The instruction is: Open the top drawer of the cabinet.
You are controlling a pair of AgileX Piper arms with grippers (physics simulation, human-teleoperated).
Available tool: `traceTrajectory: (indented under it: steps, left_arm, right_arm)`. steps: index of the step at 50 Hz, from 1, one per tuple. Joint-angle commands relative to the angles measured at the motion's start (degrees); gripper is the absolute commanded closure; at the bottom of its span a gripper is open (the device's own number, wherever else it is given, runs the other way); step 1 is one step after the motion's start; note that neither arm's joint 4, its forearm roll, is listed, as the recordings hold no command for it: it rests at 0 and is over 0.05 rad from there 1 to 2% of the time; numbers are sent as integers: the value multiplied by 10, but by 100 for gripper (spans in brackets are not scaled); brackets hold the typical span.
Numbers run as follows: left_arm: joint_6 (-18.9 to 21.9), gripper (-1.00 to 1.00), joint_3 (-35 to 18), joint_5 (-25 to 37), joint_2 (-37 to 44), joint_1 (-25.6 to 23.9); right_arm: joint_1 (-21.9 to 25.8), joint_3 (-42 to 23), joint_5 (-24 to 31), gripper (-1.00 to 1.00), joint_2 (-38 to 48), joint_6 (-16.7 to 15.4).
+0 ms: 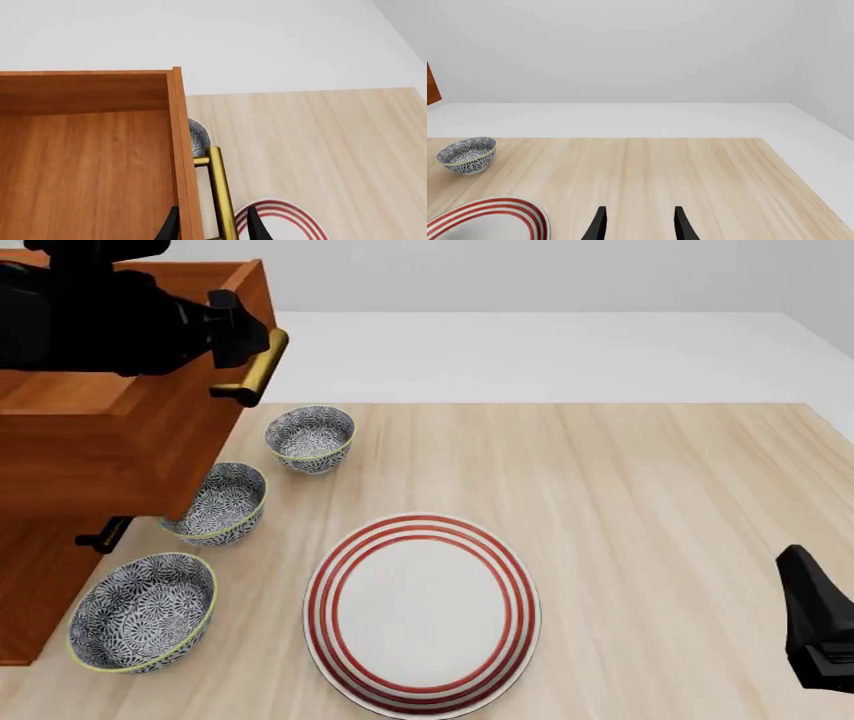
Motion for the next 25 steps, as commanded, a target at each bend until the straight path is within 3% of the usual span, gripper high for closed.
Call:
traceTrajectory:
  steps: [1, 15, 25]
  left_arm:
    - [107, -100, 101, -6, 119, -34]
    - [95, -100, 108, -9, 115, -46]
    - [92, -100, 75, 28, 71, -46]
  right_arm:
    - [0, 0, 0, -100, 0, 0]
    - [0, 0, 0, -100, 0, 0]
    - [0, 0, 0, -100, 0, 0]
